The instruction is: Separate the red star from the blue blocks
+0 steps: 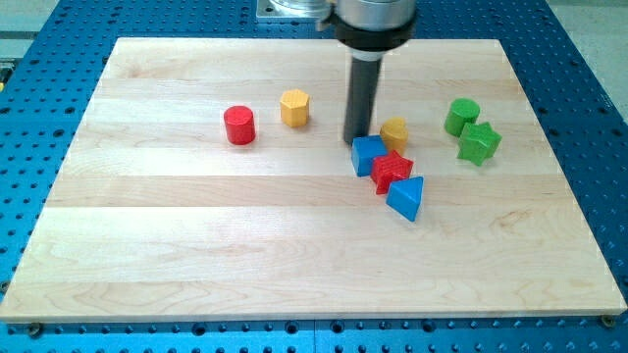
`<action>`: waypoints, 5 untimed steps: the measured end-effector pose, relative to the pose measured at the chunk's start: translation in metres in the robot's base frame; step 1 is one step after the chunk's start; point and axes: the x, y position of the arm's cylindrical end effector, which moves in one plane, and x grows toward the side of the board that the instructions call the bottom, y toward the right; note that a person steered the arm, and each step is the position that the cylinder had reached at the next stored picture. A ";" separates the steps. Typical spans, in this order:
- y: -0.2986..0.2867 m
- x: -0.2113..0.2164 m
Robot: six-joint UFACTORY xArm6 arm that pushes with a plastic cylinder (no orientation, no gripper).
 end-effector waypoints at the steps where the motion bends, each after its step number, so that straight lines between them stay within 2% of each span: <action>1: -0.023 0.046; 3: 0.045 -0.004; 4: -0.032 0.038; 5: 0.001 0.084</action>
